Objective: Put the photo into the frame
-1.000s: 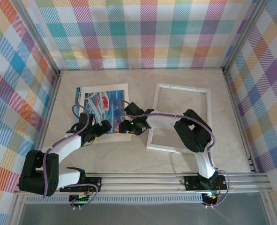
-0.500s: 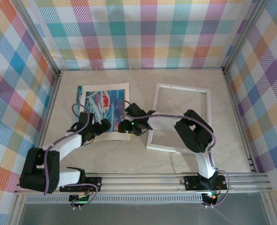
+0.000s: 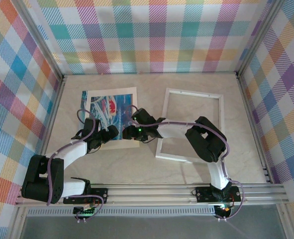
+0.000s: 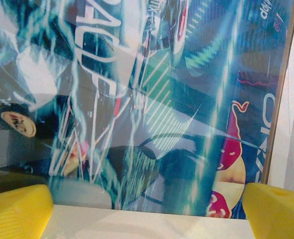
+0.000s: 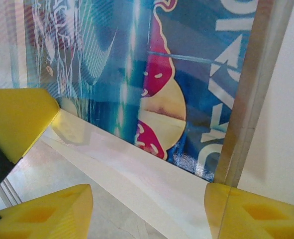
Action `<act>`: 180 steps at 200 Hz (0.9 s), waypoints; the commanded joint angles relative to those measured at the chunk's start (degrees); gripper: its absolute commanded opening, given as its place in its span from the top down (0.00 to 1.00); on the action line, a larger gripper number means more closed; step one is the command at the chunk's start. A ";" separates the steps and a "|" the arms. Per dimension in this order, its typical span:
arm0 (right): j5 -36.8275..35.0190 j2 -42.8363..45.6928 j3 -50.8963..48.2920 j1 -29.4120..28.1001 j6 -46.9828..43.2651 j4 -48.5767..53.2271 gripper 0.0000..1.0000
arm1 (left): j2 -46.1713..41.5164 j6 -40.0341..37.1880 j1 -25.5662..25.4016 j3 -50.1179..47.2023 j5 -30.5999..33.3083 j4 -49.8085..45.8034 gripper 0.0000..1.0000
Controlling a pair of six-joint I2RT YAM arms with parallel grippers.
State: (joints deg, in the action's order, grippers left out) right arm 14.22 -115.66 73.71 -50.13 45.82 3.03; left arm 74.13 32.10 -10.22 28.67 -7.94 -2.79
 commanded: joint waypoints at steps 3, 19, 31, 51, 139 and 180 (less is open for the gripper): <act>0.67 0.53 3.40 1.26 -0.65 0.15 0.39 | 2.14 0.42 -0.11 -2.56 -2.60 -6.25 0.00; 2.02 -0.79 5.36 2.58 -0.33 0.73 0.39 | 2.16 0.40 -0.07 -2.55 -2.52 -6.27 0.00; 3.83 -1.77 6.49 3.64 -0.09 -0.61 0.39 | 2.40 0.34 -0.04 -2.32 -2.33 -6.52 0.00; 4.96 -3.09 7.59 4.57 -0.19 -2.29 0.39 | 3.25 0.34 -0.13 -1.93 -1.72 -6.93 0.00; 8.00 -8.59 12.01 6.13 3.76 -1.54 0.48 | 3.84 0.08 -0.07 -1.55 -2.56 -7.06 0.00; 8.77 -10.49 14.12 6.45 4.12 -1.06 0.66 | 3.75 -0.01 -0.07 -1.69 -2.71 -6.97 0.00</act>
State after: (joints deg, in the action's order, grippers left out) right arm 20.75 -124.79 84.93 -44.07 49.04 2.61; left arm 75.68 32.08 -10.22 29.93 -8.19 -2.83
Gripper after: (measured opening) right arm 0.409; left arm 0.997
